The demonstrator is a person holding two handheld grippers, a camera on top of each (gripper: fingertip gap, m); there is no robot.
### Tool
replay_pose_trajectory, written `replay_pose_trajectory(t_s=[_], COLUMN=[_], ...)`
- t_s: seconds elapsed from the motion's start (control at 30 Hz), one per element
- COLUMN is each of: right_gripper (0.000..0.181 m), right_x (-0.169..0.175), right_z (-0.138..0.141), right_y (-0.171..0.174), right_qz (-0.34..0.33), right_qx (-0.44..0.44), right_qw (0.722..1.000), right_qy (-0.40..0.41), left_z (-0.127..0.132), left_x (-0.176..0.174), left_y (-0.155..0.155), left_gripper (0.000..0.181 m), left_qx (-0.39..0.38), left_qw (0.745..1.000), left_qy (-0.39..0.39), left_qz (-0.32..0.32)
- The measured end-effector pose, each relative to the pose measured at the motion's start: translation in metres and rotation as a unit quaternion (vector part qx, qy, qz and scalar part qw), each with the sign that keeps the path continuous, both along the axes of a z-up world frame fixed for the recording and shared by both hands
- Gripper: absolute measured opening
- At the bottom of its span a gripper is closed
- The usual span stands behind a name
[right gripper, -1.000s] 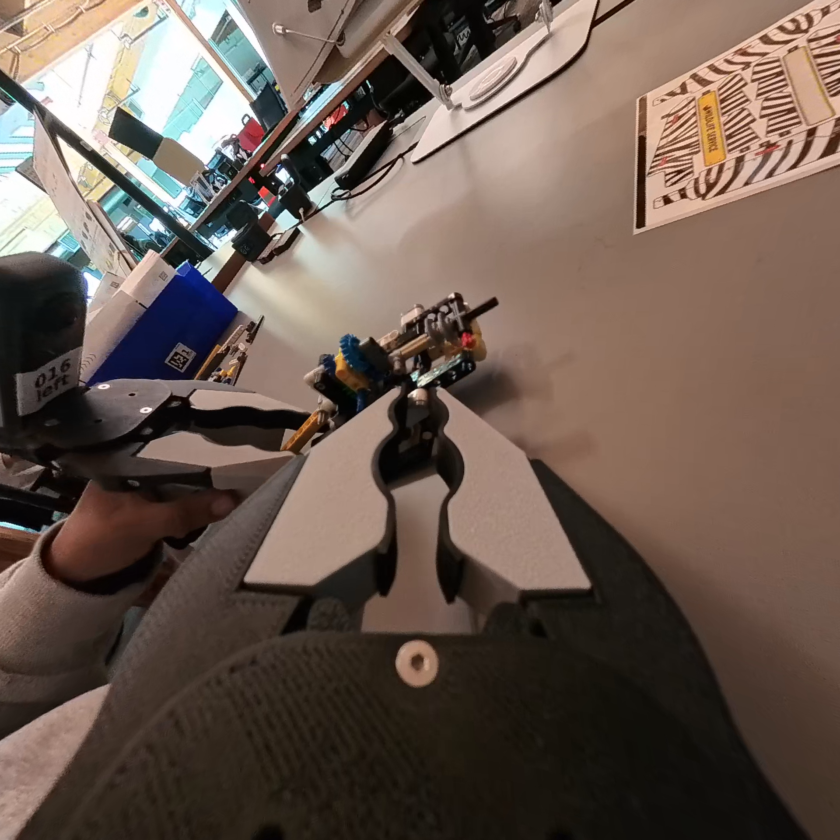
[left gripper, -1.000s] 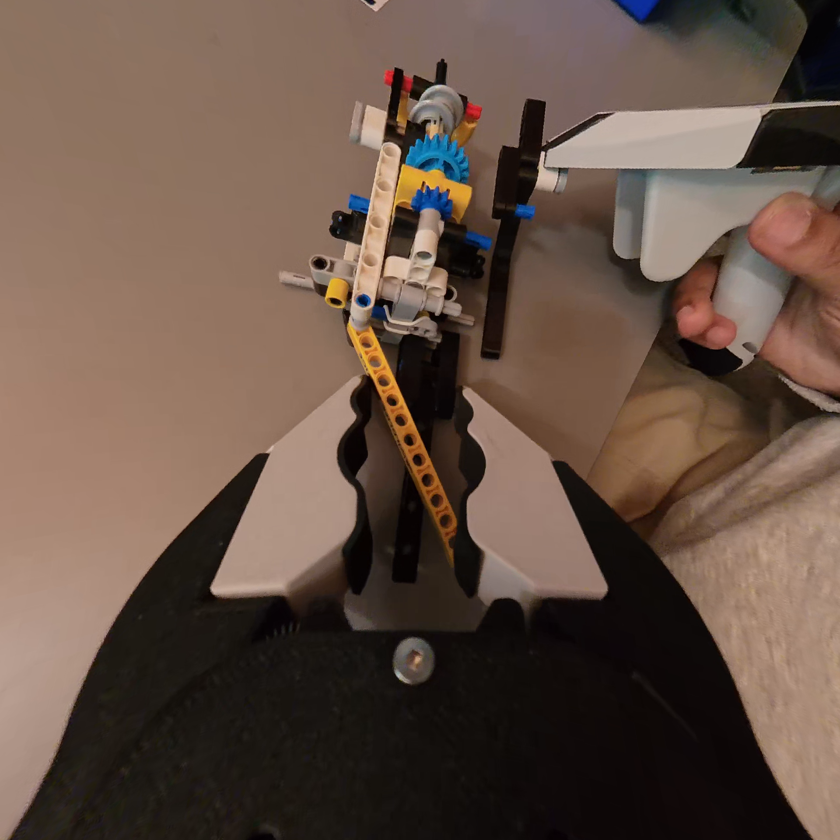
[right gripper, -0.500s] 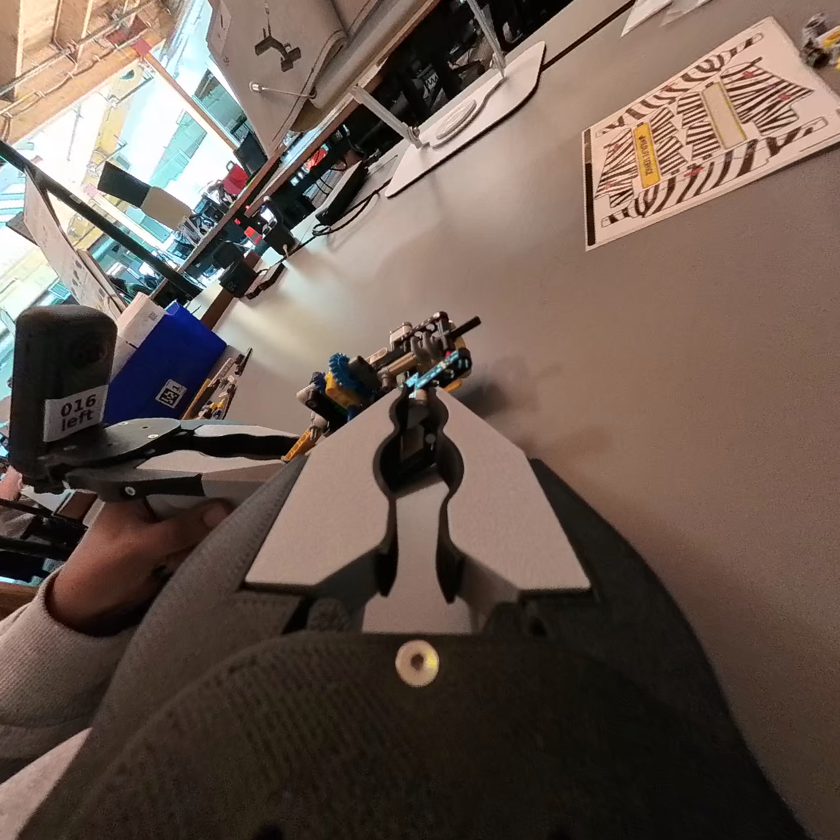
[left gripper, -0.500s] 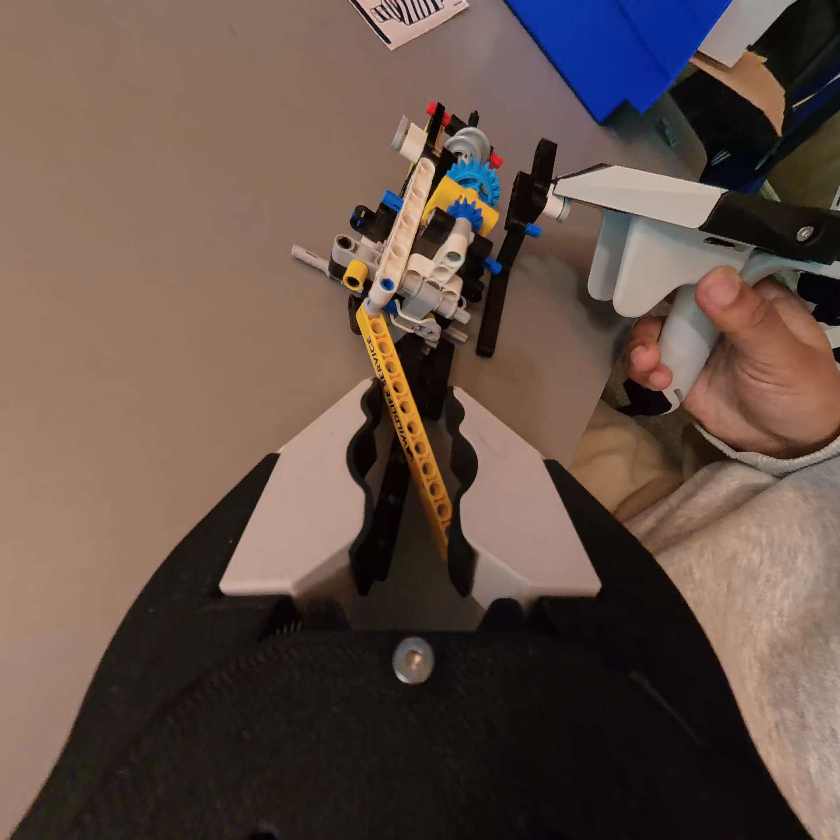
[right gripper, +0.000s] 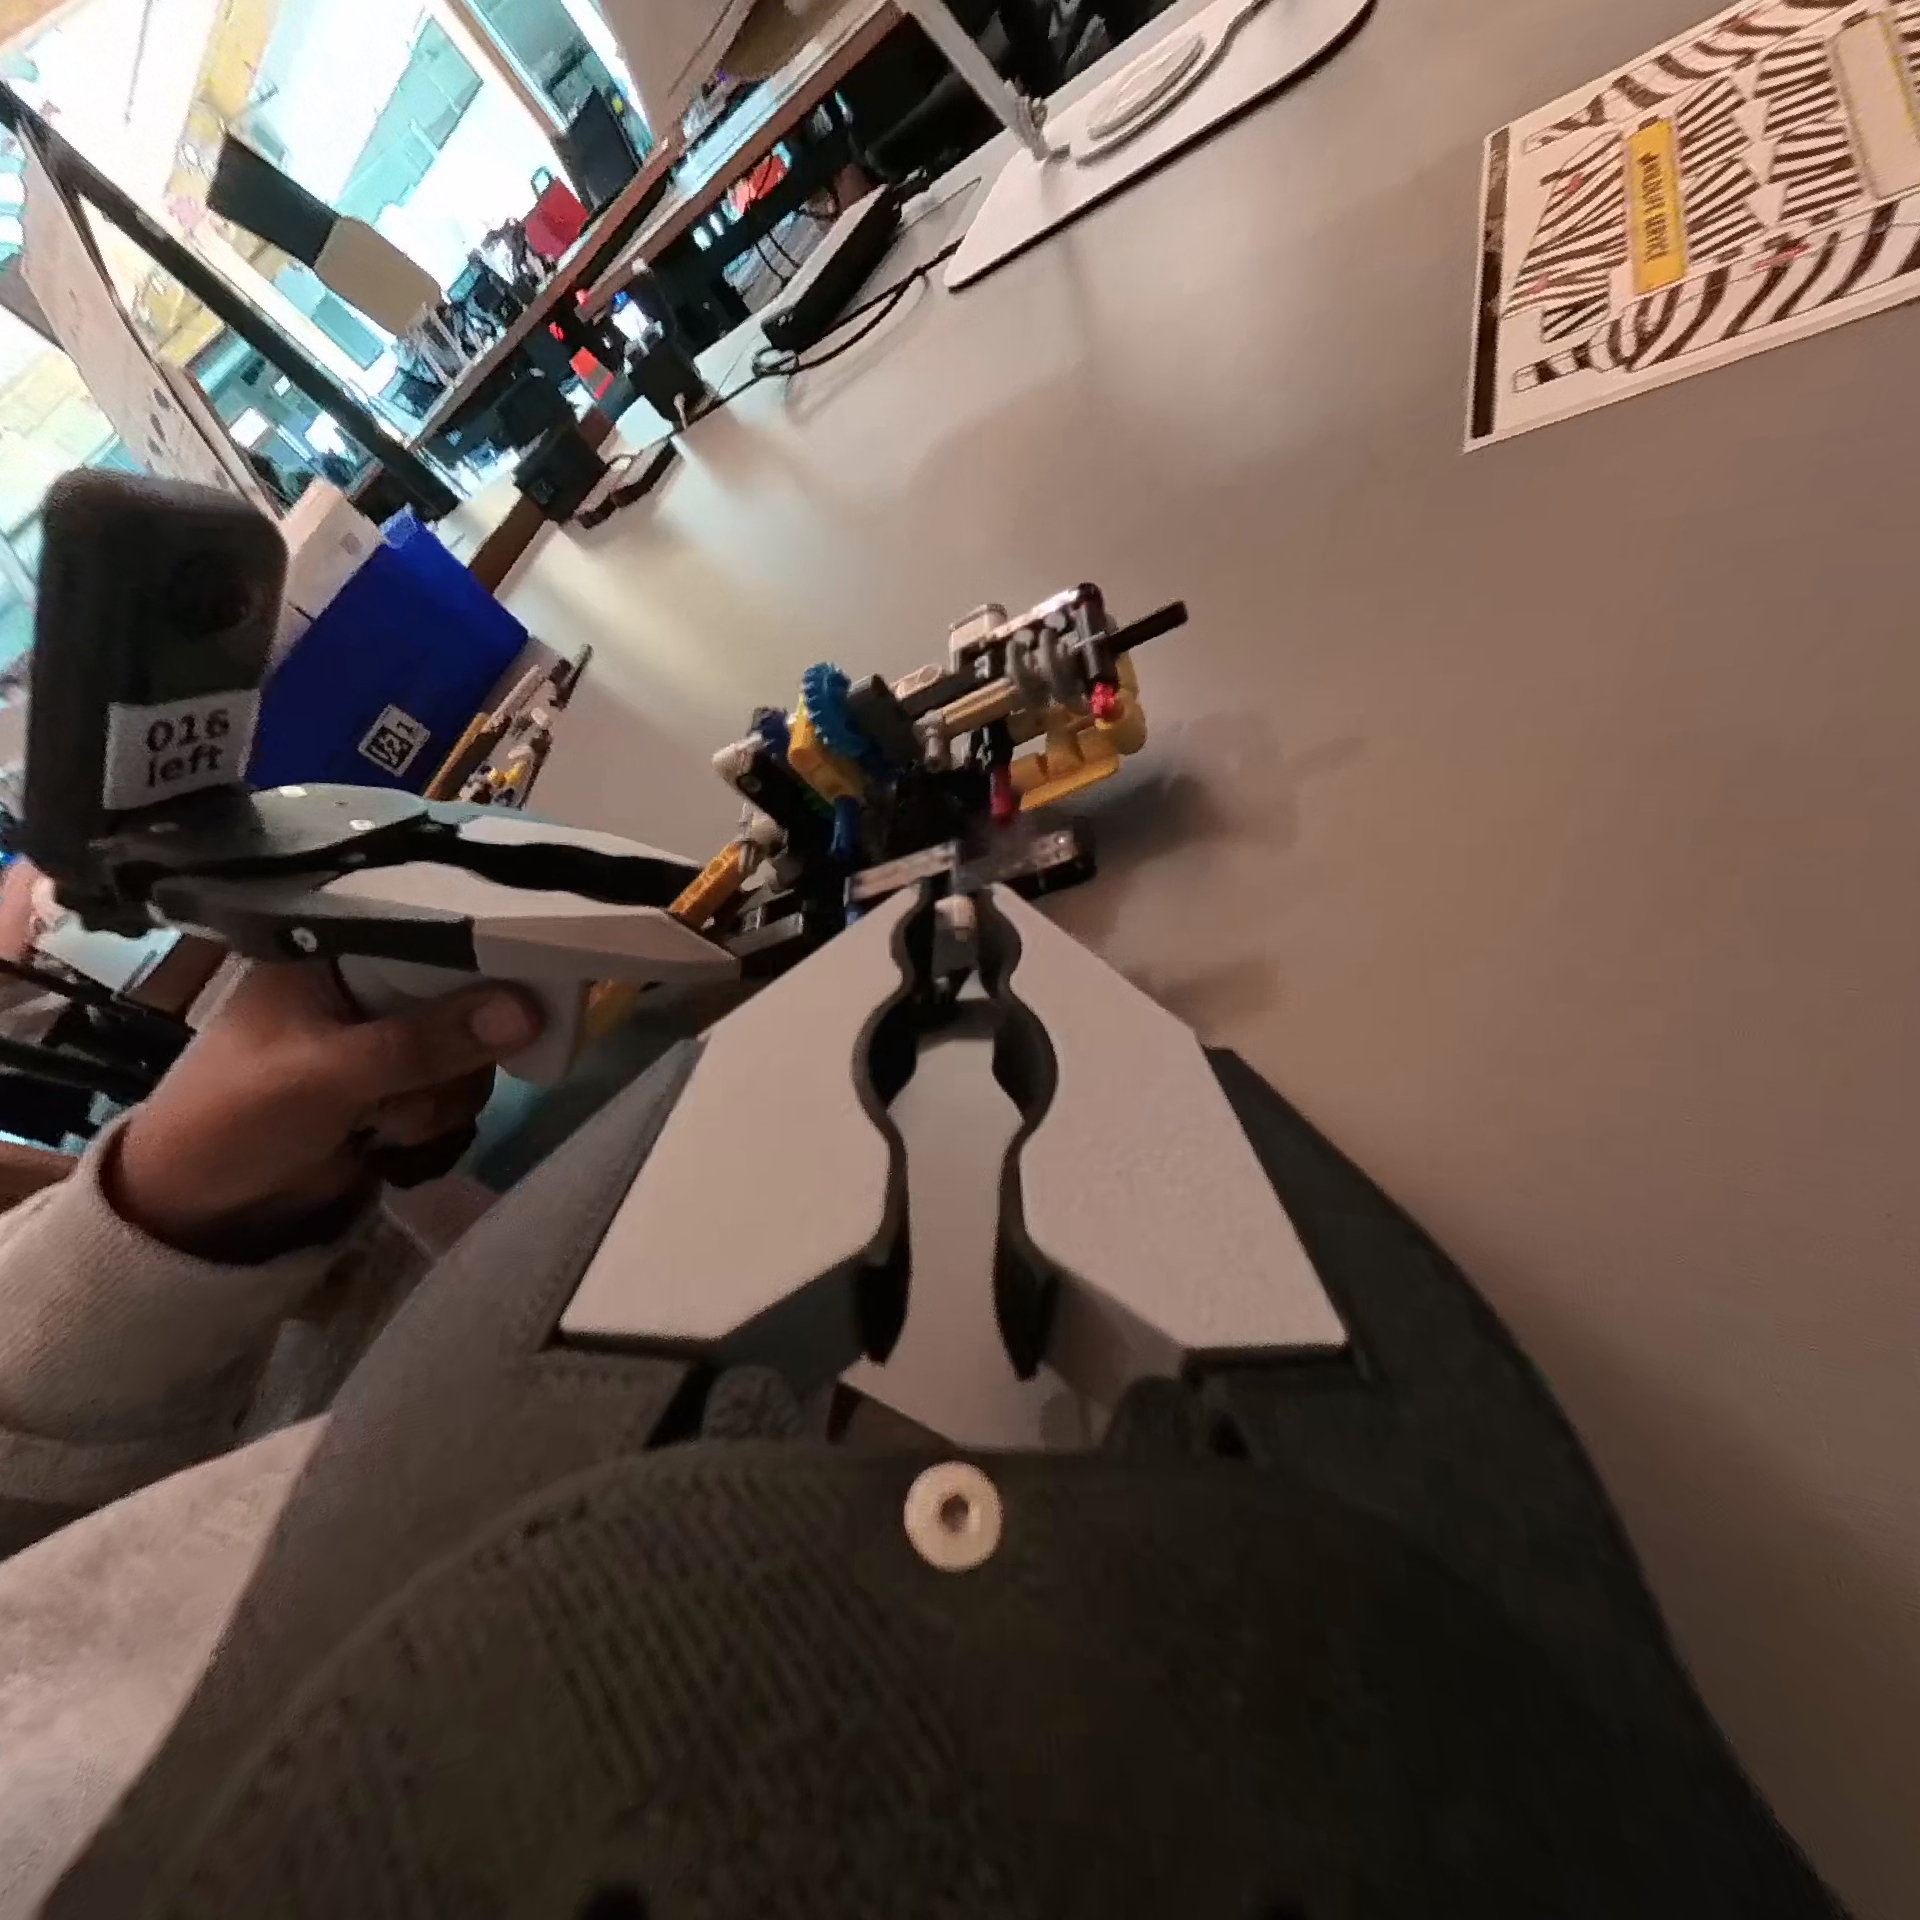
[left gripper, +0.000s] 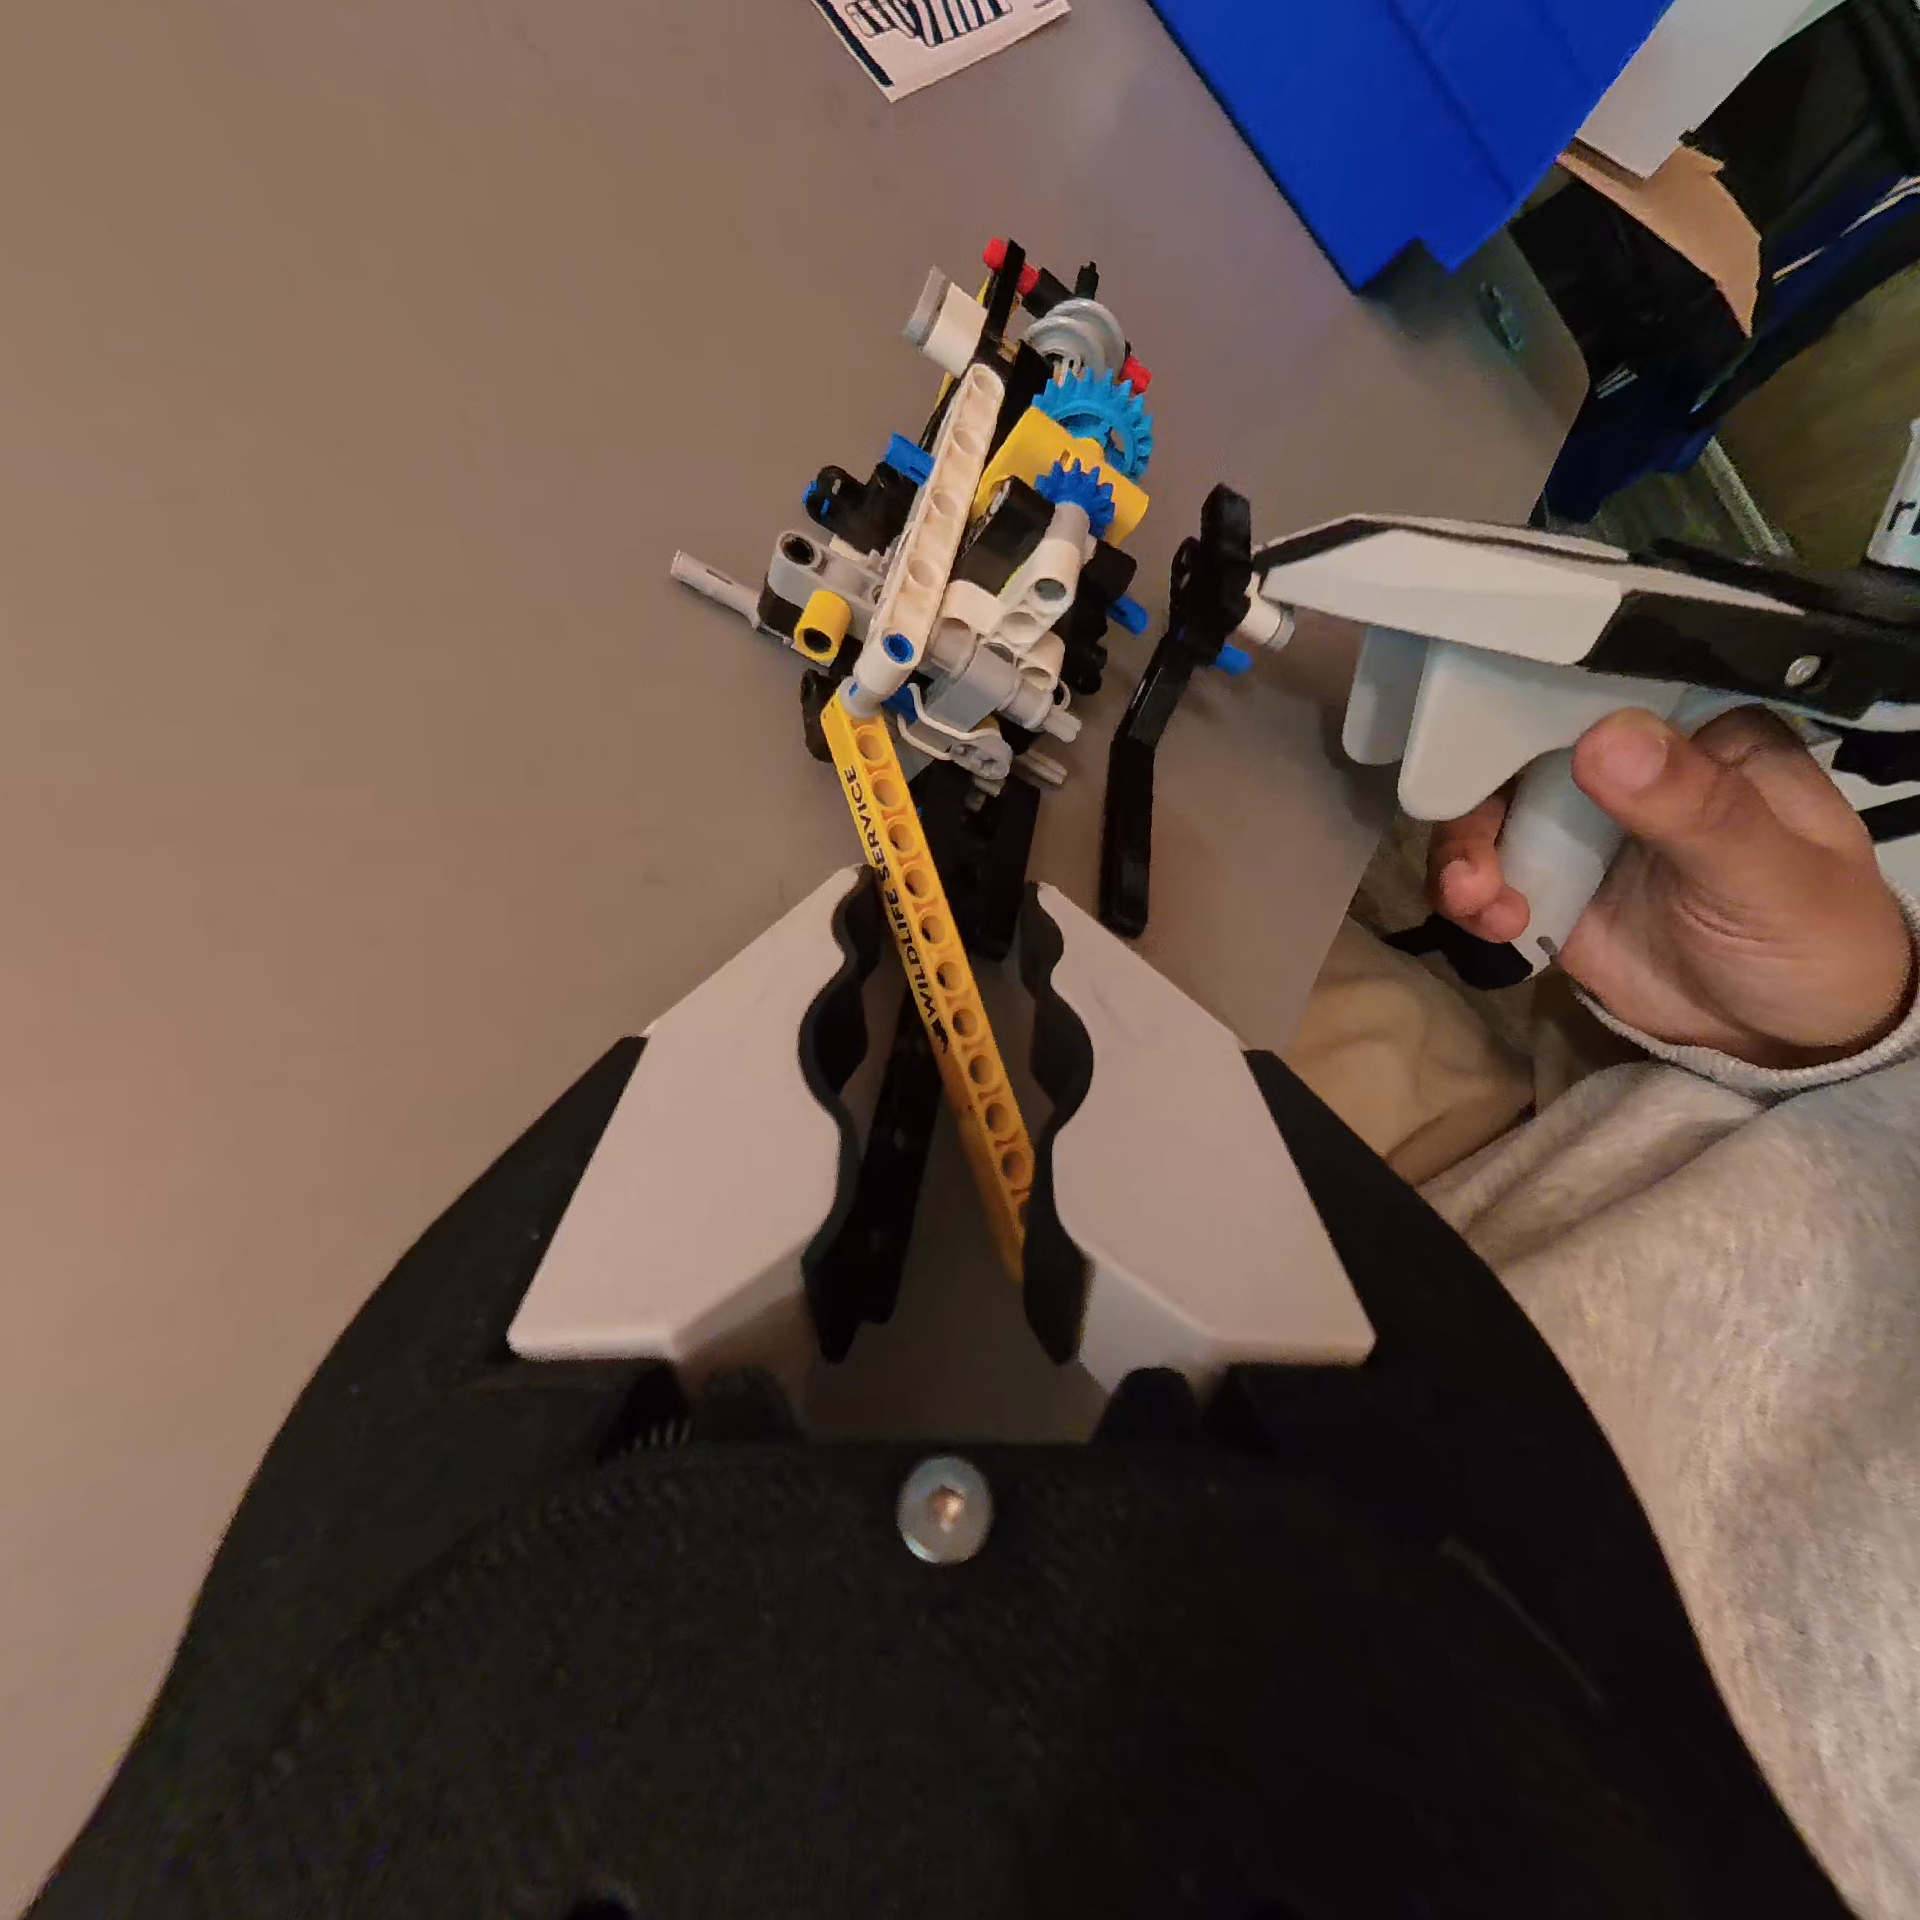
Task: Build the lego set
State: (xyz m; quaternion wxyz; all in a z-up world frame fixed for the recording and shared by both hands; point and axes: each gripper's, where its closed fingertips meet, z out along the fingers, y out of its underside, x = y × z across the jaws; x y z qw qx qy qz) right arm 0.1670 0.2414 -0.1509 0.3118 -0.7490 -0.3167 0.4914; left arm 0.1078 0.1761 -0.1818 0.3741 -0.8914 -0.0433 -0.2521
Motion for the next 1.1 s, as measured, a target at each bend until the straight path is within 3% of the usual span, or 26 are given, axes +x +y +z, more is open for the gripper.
replay_pose_trajectory(t_s=[0.3,0.4,0.9,0.97,1.1], right_gripper=[0.000,0.013,0.037,0.036,0.015], right_x=[0.010,0.009,0.004,0.002,0.000], right_z=[-0.010,-0.010,-0.015,-0.016,-0.021], right_y=[-0.004,-0.006,-0.007,-0.007,-0.007], right_qz=[0.017,0.026,0.060,0.065,0.076], right_qx=[0.054,0.052,0.056,0.040,0.039], right_qw=[0.997,0.997,0.994,0.995,0.992], right_qy=[-0.052,-0.046,-0.070,-0.071,-0.089], left_z=[0.003,0.002,0.002,0.003,0.003], left_x=[0.000,0.000,0.002,0.002,0.002], left_y=[0.000,0.000,-0.001,-0.002,-0.002], left_gripper=[0.023,0.023,0.023,0.023,0.023], left_qx=[0.004,0.002,0.003,0.003,0.003], left_qw=[0.999,0.999,0.998,0.998,0.998], left_qy=[-0.048,-0.046,-0.061,-0.061,-0.061], left_qz=[0.011,0.008,-0.001,-0.002,-0.002])
